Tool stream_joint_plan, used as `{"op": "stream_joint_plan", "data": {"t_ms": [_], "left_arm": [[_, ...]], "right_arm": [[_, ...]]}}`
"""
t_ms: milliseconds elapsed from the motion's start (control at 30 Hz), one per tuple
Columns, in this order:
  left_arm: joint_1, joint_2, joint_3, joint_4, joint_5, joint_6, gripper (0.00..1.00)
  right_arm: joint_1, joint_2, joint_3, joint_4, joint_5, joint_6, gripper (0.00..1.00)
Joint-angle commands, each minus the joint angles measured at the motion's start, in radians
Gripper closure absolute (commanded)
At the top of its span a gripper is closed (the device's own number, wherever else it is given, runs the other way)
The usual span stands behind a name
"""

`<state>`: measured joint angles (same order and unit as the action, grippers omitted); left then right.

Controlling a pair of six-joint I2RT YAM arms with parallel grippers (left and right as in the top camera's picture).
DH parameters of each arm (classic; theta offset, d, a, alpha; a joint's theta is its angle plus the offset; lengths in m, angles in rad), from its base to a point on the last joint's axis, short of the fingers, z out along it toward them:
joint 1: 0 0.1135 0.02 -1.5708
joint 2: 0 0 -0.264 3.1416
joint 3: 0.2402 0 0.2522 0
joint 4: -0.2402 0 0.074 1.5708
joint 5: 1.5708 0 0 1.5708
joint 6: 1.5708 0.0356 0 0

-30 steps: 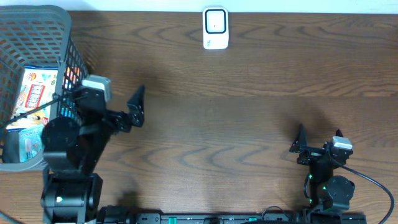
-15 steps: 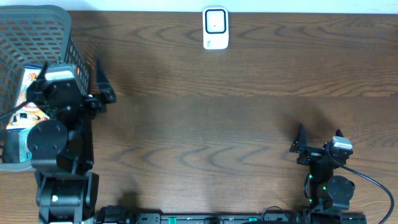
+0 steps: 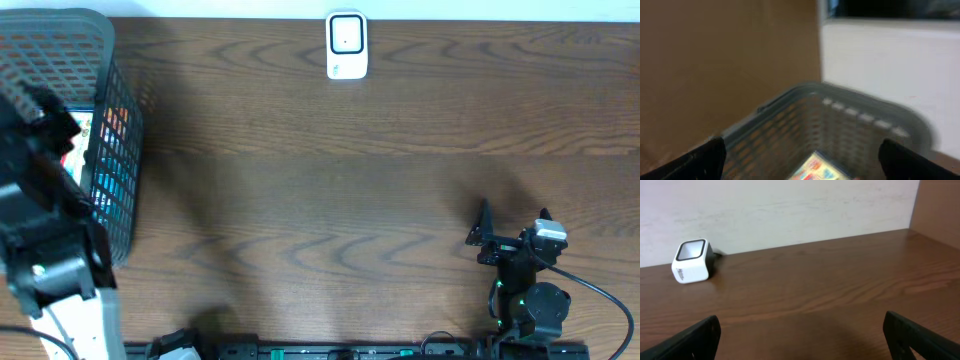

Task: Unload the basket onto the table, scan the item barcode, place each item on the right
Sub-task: 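Reach into the basket and grasp the green wipes pack with left gripper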

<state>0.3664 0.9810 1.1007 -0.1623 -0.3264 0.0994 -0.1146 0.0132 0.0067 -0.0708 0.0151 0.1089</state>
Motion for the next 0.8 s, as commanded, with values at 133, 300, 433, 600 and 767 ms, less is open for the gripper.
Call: {"op": "stream_joint_plan", "data": {"t_ms": [133,300,433,600,767], "left_arm": [[0.197,0.114,0.035,-0.185,0.135,-0.123,0.02],[0.262,0.149,0.034,-0.187,0.175,-0.124,0.02],[0.279,0.153,0.034,-0.166,0.185,-0.123,0.02],[0.279,0.17,0.034,-0.118,0.185,-0.124,0.02],[0.294,0.233,0.034,-0.092,0.262,-0.116,0.02]], "right_arm": [[-0.011,0.002,-0.001,-0.004,-0.003,-0.013,0.01],[-0.011,0.002,-0.001,-0.004,-0.003,-0.013,0.01],[-0.011,0.002,-0.001,-0.004,-0.003,-0.013,0.01],[-0.011,0.002,-0.001,-0.004,-0.003,-0.013,0.01],[-0.011,0.002,-0.001,-0.004,-0.003,-0.013,0.01]]}}
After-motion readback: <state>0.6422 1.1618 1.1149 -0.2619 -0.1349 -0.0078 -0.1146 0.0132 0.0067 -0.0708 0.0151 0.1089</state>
